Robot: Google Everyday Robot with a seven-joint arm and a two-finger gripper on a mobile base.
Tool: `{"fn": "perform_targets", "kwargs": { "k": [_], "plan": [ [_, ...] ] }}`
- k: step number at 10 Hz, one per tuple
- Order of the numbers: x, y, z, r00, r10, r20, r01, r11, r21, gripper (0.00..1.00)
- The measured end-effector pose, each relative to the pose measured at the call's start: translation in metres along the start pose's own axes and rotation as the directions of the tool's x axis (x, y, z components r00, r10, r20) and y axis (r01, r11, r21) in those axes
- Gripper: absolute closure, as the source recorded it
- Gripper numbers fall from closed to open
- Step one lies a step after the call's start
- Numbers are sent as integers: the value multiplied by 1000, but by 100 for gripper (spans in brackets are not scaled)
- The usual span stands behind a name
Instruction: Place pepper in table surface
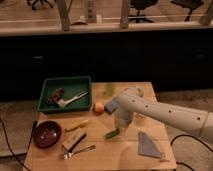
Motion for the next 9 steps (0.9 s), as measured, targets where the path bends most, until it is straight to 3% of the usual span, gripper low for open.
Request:
{"fn": "perform_targets", "kwargs": {
  "k": [2,9],
  "plan": [
    [-1,0,-1,1000,-11,-1,11,1000,-2,99],
    [-37,9,-1,996,-84,18,83,995,49,99]
  ]
}}
